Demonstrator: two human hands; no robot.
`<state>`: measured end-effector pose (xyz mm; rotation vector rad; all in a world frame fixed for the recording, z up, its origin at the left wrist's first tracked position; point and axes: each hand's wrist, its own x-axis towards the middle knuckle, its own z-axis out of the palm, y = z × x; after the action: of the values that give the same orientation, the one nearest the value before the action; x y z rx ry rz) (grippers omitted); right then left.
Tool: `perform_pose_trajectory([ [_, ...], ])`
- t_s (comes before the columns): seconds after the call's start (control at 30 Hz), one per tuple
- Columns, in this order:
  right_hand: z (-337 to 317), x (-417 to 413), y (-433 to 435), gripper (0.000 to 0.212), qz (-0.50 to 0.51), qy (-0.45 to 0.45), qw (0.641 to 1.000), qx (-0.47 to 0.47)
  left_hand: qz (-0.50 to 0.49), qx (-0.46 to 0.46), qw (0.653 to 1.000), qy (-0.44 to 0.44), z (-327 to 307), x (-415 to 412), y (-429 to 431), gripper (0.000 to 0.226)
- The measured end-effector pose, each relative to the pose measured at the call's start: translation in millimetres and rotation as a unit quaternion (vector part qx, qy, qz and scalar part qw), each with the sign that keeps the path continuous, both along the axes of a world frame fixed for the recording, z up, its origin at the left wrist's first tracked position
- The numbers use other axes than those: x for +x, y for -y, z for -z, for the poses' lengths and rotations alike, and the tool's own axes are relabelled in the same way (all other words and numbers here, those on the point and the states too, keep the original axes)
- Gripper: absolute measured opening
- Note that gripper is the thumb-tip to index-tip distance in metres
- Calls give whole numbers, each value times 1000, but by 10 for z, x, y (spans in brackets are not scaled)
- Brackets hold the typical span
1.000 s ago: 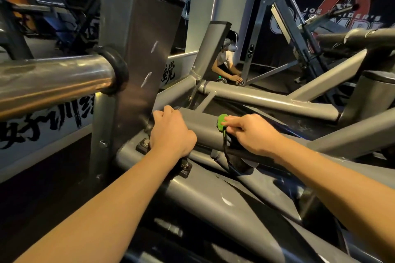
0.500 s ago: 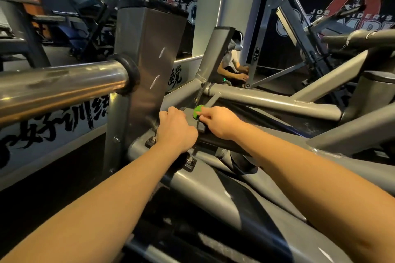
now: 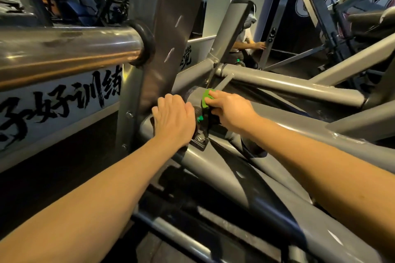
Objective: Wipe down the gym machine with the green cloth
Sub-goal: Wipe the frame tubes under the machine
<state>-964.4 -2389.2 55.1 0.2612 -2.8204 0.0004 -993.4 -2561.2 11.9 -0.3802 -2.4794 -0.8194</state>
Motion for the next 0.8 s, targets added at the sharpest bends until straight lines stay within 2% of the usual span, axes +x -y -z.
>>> perform_pose_trajectory([
  [0.17,-12,-296,179,52,14,42,999,-8,0,4,1000,3,14,-22,9,22],
  [0.37,91,341,-257,37,-75,-31,992,95,-8,13,1000,20,-3,33,-12,21],
  [0.47,140,606,-591,46,-55,-83,994,45,-10,16,1000,19,5,38,-34,20],
  [0.57,144,611,-562,44,-49,-98,993,34,-14,20,1000,14,25,19,-42,18],
  [0.63,106,455,-382,43,-31,-71,997,-2,-17,20,999,22,33,6,-51,18],
  [0.8,-157,-324,65,36,76,78,990,-87,-21,16,999,19,54,-15,-55,18],
])
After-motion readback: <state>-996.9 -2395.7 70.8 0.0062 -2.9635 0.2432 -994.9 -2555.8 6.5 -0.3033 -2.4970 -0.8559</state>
